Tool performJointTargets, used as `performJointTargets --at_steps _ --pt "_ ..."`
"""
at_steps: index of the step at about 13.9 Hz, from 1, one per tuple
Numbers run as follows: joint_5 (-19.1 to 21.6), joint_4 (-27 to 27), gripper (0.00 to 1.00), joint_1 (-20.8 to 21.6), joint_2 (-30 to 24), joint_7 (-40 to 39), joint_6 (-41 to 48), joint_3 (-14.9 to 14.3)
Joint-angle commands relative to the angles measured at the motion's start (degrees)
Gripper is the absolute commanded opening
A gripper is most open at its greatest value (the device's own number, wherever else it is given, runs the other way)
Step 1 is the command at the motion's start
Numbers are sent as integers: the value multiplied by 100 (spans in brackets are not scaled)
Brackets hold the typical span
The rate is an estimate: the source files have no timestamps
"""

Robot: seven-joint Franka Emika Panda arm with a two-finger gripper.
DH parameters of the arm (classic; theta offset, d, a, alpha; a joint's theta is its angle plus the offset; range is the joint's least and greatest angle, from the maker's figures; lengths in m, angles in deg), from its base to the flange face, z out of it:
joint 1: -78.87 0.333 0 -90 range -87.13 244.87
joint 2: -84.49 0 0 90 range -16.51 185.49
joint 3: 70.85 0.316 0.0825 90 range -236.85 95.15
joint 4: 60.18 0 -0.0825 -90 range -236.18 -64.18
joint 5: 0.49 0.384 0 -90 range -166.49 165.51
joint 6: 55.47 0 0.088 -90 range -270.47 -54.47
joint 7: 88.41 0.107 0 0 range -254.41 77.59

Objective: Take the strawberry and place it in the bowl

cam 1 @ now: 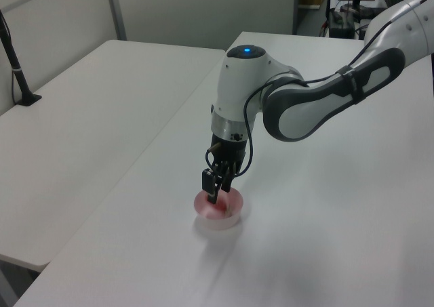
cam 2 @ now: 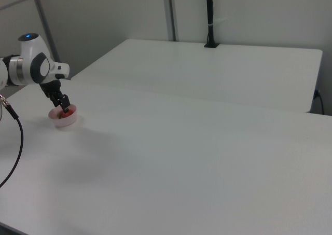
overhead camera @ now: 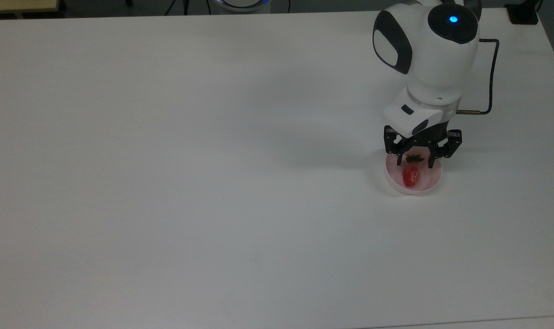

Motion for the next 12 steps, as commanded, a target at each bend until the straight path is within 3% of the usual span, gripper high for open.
performJointTargets --at_steps 1,4,7,9,12 --pt "65 -3 100 90 -201 70 46 -127" --pt "-101 -529 100 -15 -912 18 553 -109" --pt "-322 -1023 100 -462 -1721 -638 1510 -109" --pt "-331 -1207 100 -1040 -2335 -1445 2562 -74" --pt "-331 -1558 100 -1727 -3066 -2379 3209 -65"
